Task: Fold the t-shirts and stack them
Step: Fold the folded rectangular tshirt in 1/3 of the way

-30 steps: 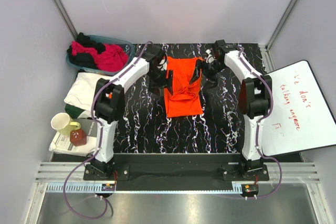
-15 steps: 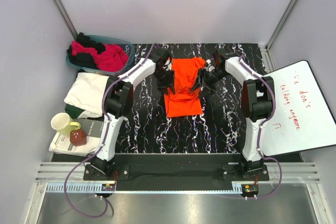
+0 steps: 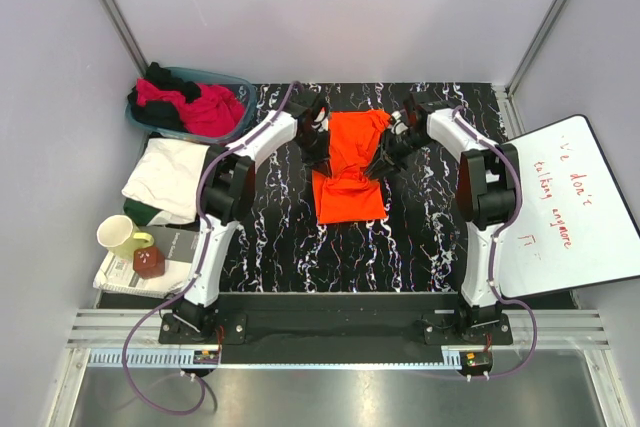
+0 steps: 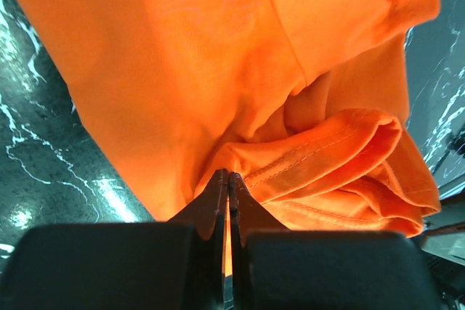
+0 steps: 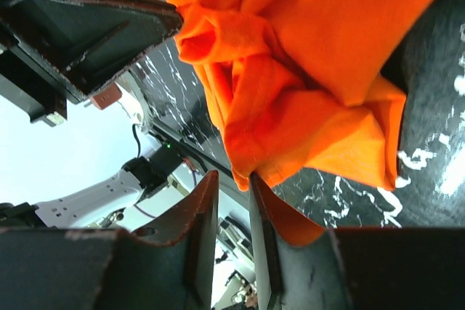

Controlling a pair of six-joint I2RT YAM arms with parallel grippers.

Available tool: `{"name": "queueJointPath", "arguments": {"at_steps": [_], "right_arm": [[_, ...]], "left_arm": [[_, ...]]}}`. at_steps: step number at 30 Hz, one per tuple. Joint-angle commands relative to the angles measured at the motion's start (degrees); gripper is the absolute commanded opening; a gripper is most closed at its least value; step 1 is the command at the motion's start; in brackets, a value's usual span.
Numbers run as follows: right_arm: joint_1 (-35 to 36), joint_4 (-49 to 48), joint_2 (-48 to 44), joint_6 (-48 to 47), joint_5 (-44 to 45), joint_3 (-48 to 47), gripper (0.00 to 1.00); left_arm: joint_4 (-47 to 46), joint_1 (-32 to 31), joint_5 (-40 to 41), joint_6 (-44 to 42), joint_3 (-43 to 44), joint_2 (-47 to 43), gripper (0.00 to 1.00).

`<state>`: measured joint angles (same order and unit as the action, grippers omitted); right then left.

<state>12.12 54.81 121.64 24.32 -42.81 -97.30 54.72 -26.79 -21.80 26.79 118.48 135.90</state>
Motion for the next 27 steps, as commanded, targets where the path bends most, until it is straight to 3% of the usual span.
{"name": "queueJointPath", "arguments": {"at_steps": [1,5,8,9,18,21,23,25,27], "right_arm": [[0.36,-2.86,0.70,1.87,-0.62,-3.77,0.30],[0.36,-7.32,0.43,2.84,0.62,-2.64,0.30],[0.54,-10.59,2.27,4.16,1.76,-2.81,0.24],[0.45,-10.86,4.02,4.33,2.28,-4.29,0.19],[0.62,-11.30,13.96,5.12,8.08,-16.94,0.12],[0.63,-11.30,16.07,5.57,11.68,-19.67,0.11],[0.62,-11.21,16.87,6.09,12.92,-20.74,0.10],[0.71,-11.74,16.52,5.83,15.45,-21.27,0.11],[0.71,-11.83,14.60,5.40,17.57,-21.18,0.11]], "left_arm": [[-4.61,1.38,-0.09,1.78,1.24,-4.14,0.00],[-5.59,3.14,0.18,2.57,1.23,-4.67,0.00],[-5.59,3.76,-0.17,1.87,0.97,-5.46,0.00],[-5.68,3.85,0.35,1.61,0.27,-6.42,0.00],[-5.50,5.08,0.53,0.90,-2.72,-8.80,0.00],[-5.50,5.25,0.88,0.72,-4.47,-10.03,0.36],[-5.33,5.34,1.67,0.29,-5.44,-10.91,0.84],[-5.24,5.34,2.55,-0.15,-6.94,-12.32,0.99],[-5.06,5.43,2.90,-0.68,-8.16,-13.72,0.99]]}}
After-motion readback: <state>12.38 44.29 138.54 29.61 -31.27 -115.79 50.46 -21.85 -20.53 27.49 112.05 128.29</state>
